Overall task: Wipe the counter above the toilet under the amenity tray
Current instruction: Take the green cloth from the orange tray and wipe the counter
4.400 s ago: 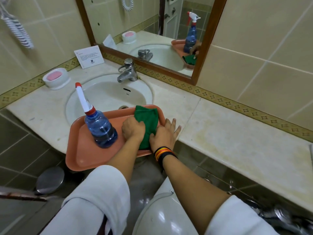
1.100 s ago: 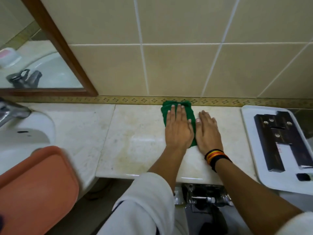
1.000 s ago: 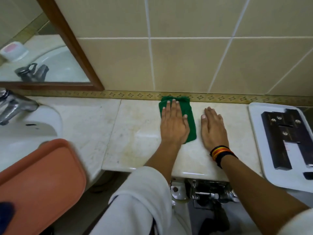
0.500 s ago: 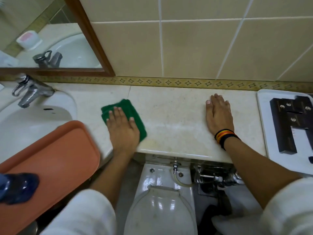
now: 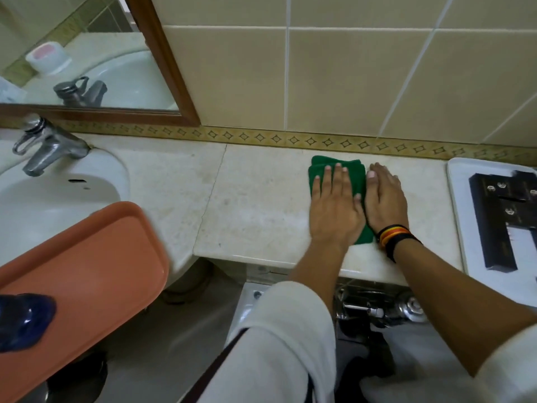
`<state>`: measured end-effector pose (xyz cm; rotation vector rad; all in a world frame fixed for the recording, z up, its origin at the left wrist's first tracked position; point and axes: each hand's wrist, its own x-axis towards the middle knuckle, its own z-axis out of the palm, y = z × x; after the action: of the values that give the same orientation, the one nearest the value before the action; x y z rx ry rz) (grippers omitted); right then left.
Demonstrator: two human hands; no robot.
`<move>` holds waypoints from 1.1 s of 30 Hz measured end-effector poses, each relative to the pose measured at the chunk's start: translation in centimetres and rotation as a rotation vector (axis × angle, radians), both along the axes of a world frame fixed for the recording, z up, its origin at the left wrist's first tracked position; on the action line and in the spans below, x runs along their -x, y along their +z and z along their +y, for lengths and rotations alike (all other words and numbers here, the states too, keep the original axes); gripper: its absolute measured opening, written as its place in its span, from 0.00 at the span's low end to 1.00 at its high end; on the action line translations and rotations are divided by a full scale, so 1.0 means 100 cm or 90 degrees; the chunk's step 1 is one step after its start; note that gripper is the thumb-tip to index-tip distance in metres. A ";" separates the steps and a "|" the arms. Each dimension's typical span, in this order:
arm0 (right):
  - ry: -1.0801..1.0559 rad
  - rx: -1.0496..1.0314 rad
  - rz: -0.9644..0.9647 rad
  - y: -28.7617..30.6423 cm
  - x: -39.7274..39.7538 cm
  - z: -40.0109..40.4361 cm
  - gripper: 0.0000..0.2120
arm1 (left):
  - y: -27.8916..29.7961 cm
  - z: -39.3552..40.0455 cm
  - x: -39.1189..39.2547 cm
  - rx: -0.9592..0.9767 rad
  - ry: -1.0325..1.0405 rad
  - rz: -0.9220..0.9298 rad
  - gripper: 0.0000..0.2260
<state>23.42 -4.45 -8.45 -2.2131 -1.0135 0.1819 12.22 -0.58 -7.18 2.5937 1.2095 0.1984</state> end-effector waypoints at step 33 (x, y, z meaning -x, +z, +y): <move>-0.172 0.033 0.493 0.042 0.143 -0.085 0.14 | 0.041 -0.014 0.069 -0.031 0.157 0.000 0.22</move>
<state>9.13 -12.97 -4.23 -2.0141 -0.2835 0.8636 5.36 -1.96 -3.07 2.4781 1.5422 0.2798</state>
